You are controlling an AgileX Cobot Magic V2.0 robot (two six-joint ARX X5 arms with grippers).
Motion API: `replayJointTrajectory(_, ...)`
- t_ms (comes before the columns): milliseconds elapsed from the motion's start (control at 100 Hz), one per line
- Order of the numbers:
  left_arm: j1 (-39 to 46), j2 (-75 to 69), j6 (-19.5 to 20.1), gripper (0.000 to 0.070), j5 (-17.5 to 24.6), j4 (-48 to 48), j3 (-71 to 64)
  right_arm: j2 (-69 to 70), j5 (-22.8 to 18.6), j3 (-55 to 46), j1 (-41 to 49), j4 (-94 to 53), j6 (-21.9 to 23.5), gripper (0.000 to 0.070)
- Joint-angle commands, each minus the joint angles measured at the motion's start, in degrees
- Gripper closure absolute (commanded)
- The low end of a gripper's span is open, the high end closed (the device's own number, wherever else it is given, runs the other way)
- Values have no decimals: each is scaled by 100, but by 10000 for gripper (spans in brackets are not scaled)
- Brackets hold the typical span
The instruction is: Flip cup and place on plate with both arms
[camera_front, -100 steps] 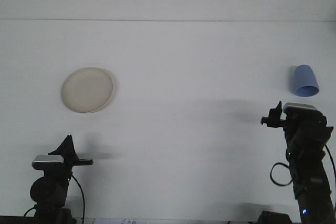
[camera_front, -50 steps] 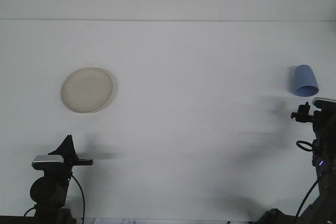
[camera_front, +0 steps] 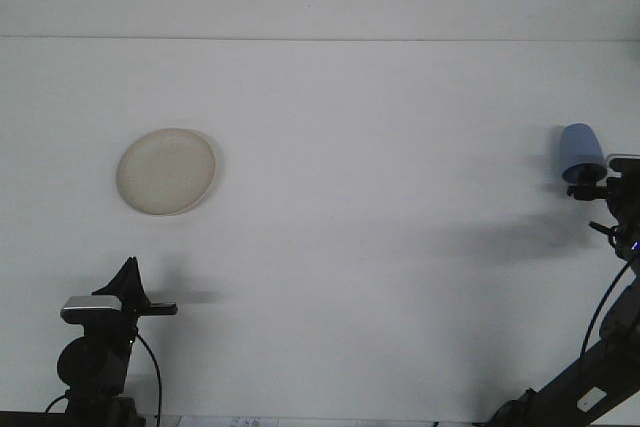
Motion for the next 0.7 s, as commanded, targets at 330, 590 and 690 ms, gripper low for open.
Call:
replayJointTrajectory(330, 2, -11, 46, 684, 2, 76, -111, 796, -450, 658, -17, 625, -105, 700)
replayJointTrajectory(590, 2, -11, 46, 684, 2, 76, -111, 369, -903, 697, -17, 391, 809, 700)
replayJointTrajectory(690, 2, -11, 46, 684, 2, 76, -111, -153, -907, 697, 81, -52, 1311, 700)
